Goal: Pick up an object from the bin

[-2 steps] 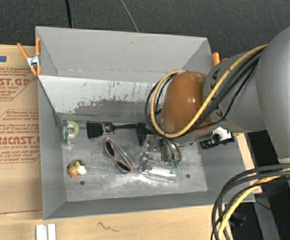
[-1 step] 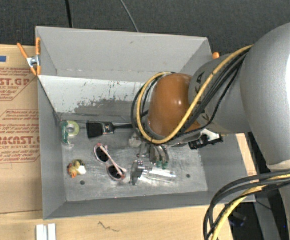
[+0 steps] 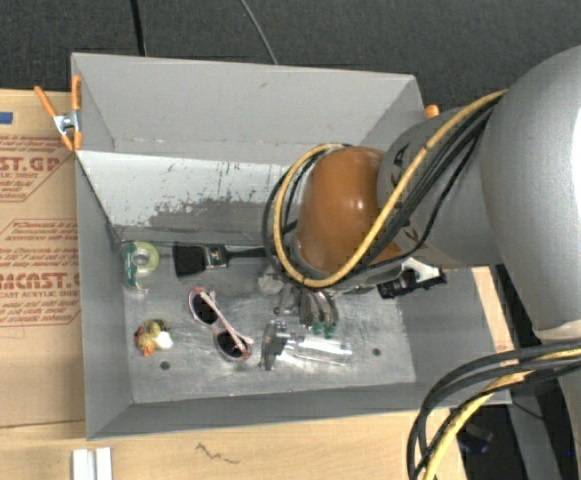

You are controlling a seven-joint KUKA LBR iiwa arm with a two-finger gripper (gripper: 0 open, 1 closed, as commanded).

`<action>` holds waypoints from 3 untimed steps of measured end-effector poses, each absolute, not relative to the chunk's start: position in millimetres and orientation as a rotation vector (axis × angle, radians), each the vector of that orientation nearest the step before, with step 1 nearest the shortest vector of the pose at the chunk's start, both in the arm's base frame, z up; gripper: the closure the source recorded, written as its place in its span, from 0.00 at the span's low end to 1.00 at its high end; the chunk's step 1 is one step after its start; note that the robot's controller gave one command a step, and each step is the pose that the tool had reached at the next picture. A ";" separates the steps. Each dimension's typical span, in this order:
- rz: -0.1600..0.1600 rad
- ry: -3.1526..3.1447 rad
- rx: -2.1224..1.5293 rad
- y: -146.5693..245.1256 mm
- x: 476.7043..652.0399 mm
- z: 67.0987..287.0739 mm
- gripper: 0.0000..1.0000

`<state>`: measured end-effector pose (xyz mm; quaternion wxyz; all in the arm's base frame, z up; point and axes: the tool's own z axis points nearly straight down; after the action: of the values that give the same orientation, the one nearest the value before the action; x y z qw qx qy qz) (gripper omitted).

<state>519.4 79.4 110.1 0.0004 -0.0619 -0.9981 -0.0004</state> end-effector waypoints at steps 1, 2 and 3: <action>0.001 -3.142 -0.109 117.1 505.7 88.1 0.00; -0.002 -3.139 0.035 140.5 494.4 84.1 0.00; -0.001 -3.135 0.205 150.4 485.3 97.2 1.00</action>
Offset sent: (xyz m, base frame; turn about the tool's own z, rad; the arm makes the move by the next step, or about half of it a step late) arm -0.0291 0.0511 -0.0193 -0.1771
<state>485.3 150.4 97.2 -0.0002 0.0652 -0.9979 -0.0004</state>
